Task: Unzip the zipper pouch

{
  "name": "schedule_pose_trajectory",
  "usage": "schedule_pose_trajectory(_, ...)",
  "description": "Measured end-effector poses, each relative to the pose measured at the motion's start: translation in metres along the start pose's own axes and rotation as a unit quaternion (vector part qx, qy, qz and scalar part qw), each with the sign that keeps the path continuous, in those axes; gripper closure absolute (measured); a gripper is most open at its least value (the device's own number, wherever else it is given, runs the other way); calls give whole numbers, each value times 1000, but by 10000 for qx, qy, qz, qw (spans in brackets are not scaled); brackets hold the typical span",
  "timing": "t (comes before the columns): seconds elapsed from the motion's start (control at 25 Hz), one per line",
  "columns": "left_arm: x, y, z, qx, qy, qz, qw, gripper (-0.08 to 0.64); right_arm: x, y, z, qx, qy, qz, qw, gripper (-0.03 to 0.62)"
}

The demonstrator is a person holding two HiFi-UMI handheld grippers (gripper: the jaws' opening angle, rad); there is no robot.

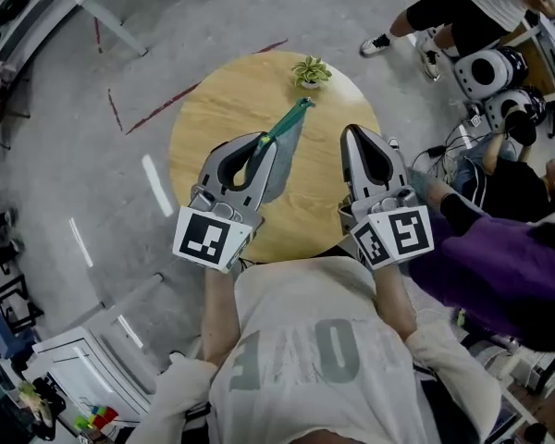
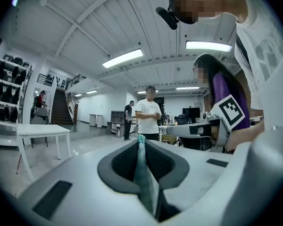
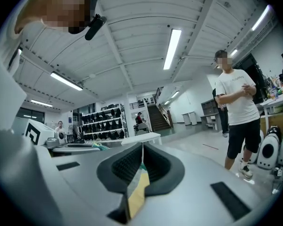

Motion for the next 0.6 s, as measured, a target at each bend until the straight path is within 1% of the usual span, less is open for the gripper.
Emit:
schedule_pose_trajectory(0.08, -2, 3, -3, 51, -223, -105, 9997, 505, -3, -1, 1, 1, -21, 28, 10000, 560)
schedule_pose_trajectory(0.12, -4, 6, -6, 78, -413, -176, 9990, 505, -4, -1, 1, -7, -24, 37, 10000, 560)
schedule_pose_trajectory(0.2, -9, 13, -17, 95, -970, -357, 9946, 505, -5, -1, 0, -39, -4, 47, 10000, 560)
schedule_pose_trajectory(0.28, -15, 23, -35, 57, -1671, -595, 9841, 505, -5, -2, -2, -88, 27, 48, 9999, 560)
schedule_pose_trajectory(0.36, -19, 33, -57, -39, -2307, -739, 9702, 505, -4, -2, -5, -148, 58, 39, 9999, 560)
schedule_pose_trajectory(0.48, -25, 44, -96, -283, -3046, -639, 9499, 505, -1, -2, -11, -242, 94, 28, 9997, 560)
schedule_pose_trajectory(0.6, -36, 47, -130, -510, -3475, -420, 9353, 505, 0, 1, -17, -350, 125, 29, 9993, 560)
Point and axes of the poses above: the fingertips, and each gripper's own axes: y forward along the fingers, x to its right, z out of its top, the point moved 10 cm from there along -y, backward along the fingers, and after that the axes turned 14 degrees about -x, right-handed, at the moved point
